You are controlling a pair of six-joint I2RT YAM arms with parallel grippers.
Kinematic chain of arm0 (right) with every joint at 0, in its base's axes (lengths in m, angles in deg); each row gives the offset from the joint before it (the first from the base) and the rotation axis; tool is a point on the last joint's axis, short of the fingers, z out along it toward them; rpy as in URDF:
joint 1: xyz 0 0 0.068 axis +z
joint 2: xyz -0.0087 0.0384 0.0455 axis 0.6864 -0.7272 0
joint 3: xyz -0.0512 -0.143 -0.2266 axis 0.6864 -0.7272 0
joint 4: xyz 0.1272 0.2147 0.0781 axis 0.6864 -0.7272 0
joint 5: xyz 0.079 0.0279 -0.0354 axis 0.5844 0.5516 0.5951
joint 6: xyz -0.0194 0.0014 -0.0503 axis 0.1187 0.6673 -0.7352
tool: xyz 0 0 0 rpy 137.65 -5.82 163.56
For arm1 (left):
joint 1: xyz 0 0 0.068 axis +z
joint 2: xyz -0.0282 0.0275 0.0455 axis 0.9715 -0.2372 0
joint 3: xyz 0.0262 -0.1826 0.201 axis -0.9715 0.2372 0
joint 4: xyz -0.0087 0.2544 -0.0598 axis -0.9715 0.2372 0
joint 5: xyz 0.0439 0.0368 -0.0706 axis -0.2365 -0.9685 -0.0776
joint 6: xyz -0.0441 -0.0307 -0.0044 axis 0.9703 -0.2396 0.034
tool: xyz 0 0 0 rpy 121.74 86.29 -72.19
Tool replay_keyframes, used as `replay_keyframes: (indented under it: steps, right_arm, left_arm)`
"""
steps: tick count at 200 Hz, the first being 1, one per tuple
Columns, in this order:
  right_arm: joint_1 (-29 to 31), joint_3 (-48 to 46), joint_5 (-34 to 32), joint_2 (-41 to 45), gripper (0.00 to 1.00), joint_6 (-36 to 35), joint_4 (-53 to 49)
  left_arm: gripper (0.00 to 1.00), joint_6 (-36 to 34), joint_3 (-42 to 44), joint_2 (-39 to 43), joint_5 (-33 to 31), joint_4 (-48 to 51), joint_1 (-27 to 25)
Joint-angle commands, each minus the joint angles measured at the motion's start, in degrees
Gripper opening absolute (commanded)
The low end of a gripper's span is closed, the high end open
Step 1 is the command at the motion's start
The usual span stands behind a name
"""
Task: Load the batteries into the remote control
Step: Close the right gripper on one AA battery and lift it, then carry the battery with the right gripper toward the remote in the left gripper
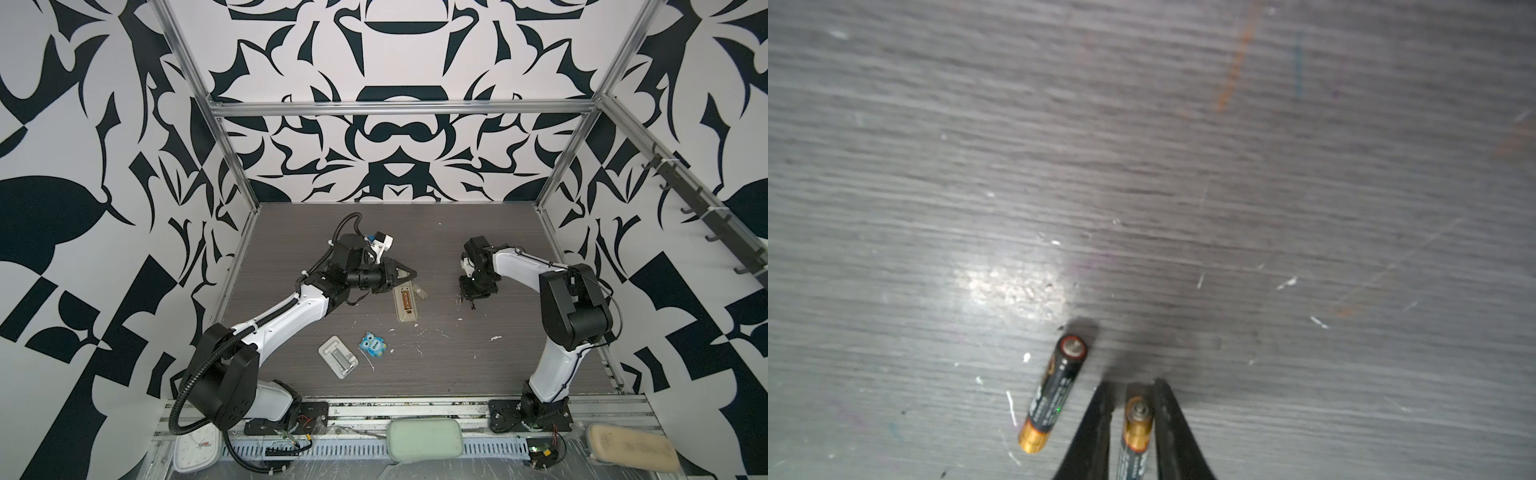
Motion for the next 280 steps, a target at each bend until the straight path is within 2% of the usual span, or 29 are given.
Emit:
replay_keyframes:
  steps: [1,22,74,122,187,229,280]
  right_arm:
    - [0.2,-1.21,-1.43,0.62,0.2,0.66,0.11]
    - [0.18,-1.61,-1.39,0.53,0.19,1.04,0.16]
    - [0.13,-3.39,-0.59,1.1,0.13,2.25,1.08]
    - [0.18,-4.76,-1.17,2.76,0.0,2.2,1.6]
    - [0.15,-6.8,-0.62,5.06,0.0,2.16,2.73]
    - [0.15,-9.05,0.19,17.89,0.0,1.76,4.0]
    - [1.48,-14.71,6.45,40.9,0.0,5.95,11.76]
  left_arm:
    - [0.0,-0.43,-1.06,-0.46,-0.02,-0.19,-0.15]
    - [0.0,-1.08,-1.54,0.07,-0.2,0.07,-0.22]
    - [0.0,-7.88,-6.42,2.0,-2.9,8.74,-0.63]
    - [0.0,-8.14,-6.08,1.87,-3.78,9.48,-0.99]
    - [0.0,-8.14,-6.23,1.74,-4.2,9.72,-1.2]
    - [0.0,-8.13,-5.98,1.91,-4.83,9.94,-1.2]
    - [0.0,-7.55,-7.65,-0.24,-6.41,10.09,-1.2]
